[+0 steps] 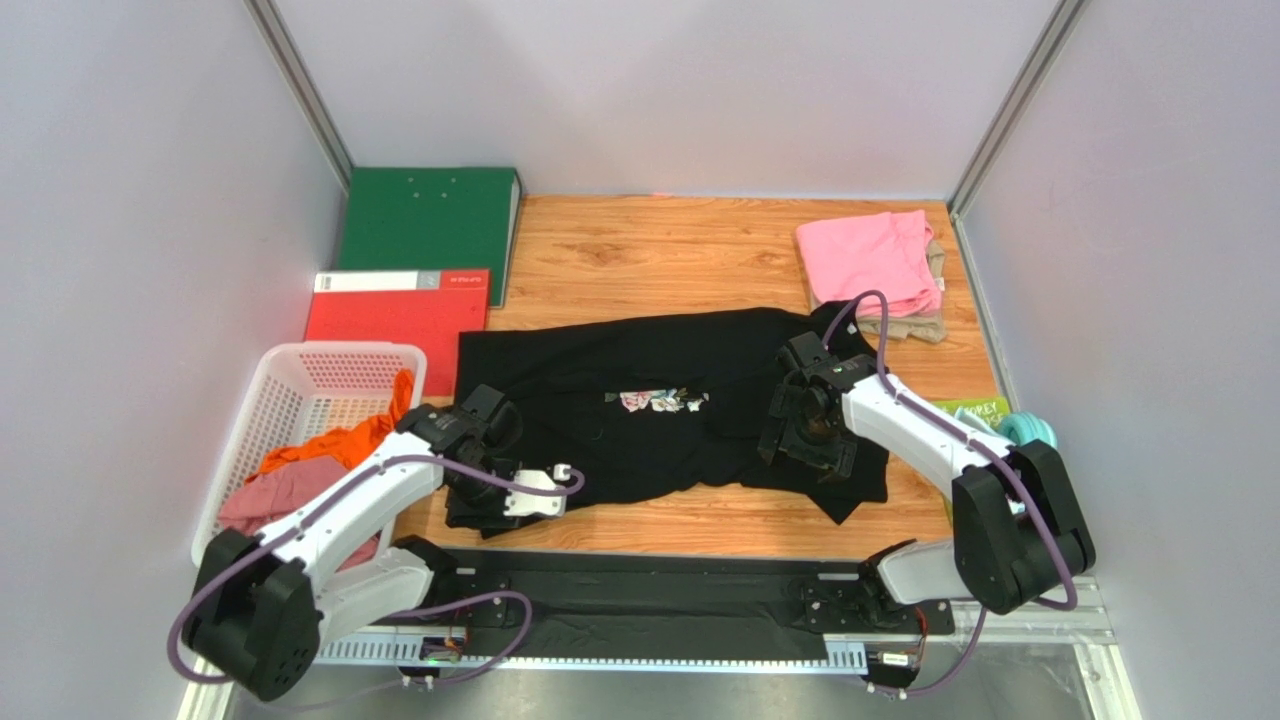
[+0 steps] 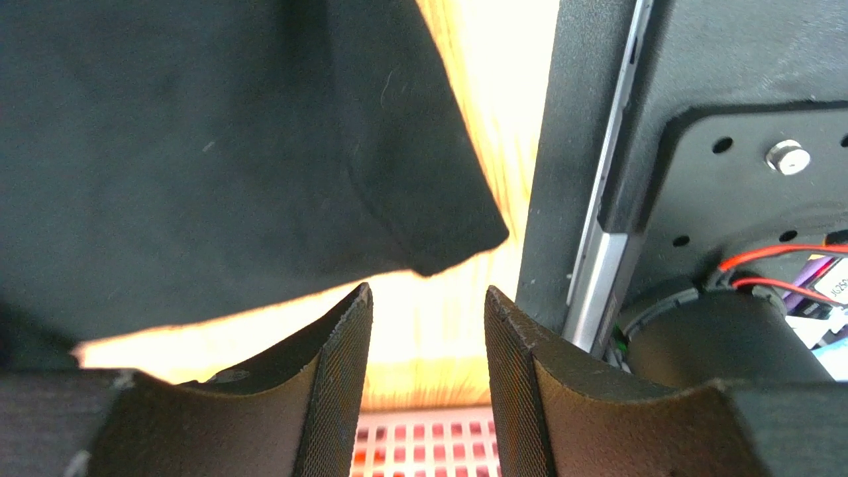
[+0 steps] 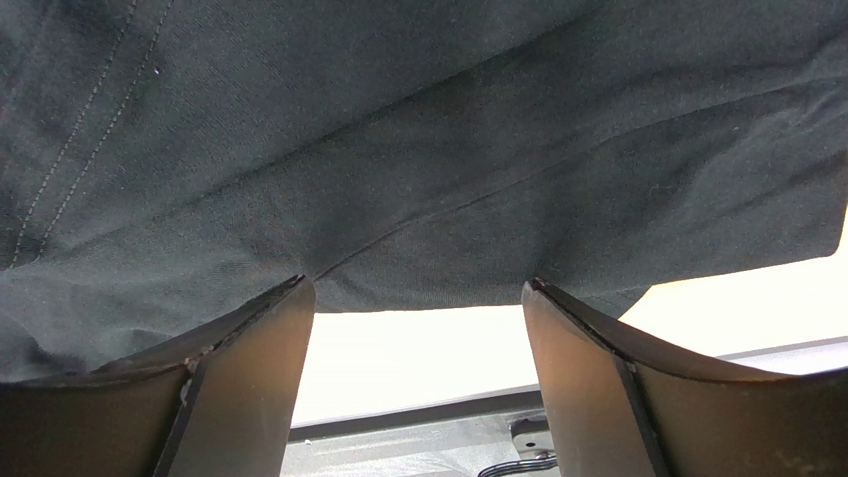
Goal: Fold and stack the t-shirts
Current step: Grap the side of the flattened tshirt closest away from the robot with both arms
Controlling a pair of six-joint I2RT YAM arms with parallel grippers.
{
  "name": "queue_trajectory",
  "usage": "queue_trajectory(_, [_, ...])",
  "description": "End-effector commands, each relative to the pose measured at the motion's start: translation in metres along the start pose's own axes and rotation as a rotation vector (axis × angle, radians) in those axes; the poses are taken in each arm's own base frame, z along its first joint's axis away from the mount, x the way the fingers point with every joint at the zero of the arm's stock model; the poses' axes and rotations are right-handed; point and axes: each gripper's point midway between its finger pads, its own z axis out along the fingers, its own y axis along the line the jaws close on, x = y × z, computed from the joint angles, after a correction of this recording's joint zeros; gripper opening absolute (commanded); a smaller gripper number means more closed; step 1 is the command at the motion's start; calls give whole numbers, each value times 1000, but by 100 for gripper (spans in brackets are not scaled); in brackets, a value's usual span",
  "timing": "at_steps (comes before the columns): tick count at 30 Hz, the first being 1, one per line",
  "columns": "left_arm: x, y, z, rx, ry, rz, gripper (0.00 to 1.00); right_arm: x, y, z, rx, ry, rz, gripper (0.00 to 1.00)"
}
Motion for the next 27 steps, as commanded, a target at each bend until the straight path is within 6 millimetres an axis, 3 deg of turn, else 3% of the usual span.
queue_trajectory(1, [-10,-6,-28,-53,-63,37,52,-10,8,2,-25,-26,12,83])
queue_trajectory(5, [-16,-2,-35,-45,-79,21,52,-10,12,2,-40,-24,15,83])
queue_trajectory(15, [-33,4,-3,49,-60,24,53,-10,10,2,-34,-28,18,83])
queue_trajectory(27, [-19,3,28,113,17,20,52,-11,12,1,-38,-27,18,83])
